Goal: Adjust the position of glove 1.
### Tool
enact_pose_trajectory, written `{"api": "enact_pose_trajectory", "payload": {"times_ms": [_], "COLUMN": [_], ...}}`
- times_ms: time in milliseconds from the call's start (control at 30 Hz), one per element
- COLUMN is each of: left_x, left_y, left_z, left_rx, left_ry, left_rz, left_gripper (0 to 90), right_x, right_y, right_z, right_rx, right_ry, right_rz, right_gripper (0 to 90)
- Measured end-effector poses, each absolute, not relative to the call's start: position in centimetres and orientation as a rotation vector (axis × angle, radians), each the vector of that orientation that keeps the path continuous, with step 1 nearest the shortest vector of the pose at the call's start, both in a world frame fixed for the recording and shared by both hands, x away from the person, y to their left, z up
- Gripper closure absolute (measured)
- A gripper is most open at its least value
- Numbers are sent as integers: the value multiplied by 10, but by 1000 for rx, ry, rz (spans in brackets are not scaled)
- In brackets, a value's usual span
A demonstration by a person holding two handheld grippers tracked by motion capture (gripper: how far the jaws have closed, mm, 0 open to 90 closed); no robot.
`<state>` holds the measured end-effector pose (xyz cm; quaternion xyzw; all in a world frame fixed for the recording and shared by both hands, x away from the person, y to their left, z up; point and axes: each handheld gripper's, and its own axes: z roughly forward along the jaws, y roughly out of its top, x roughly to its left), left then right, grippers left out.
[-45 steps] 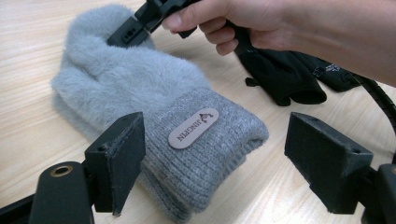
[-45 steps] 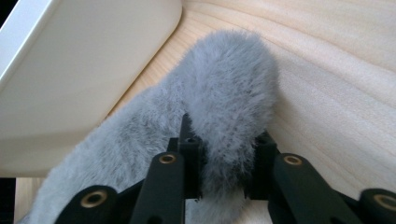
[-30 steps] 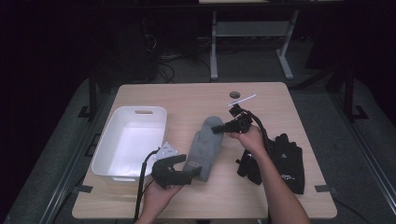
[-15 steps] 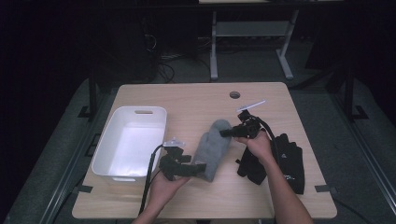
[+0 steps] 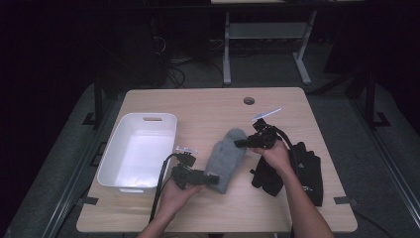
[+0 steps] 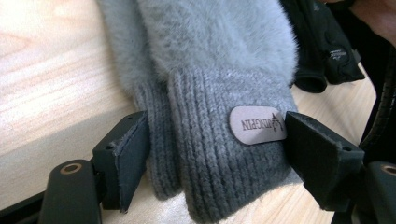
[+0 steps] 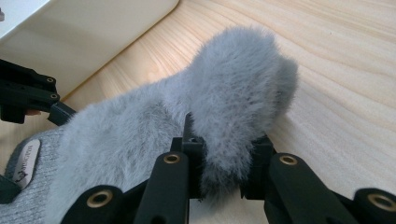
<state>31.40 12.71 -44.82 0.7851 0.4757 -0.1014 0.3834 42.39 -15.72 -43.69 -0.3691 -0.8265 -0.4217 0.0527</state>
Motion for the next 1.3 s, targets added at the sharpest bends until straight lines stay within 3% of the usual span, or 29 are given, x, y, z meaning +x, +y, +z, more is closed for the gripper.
{"api": "enact_pose_trajectory", "payload": {"times_ms": [167,500,1300], "left_x": [317,316,313], "left_y": [129,133,135], "left_z": [-454,-449,-440], "left_rx": [1995,2028,1977], "left_ry": [1225,1165,1143], "left_rz": [-315,-286,-305], "left_gripper": [277,510,564], "right_x": [423,424,418], "right_y": [-158,-152,-153], "right_z": [-439,-440,-421], "right_rx": [-1131,-1147,-1162], "right_ry": [-2502,-2496,-2493], "right_rz": [-1283,-1286,-1315], "right_gripper": [755,756,759]}}
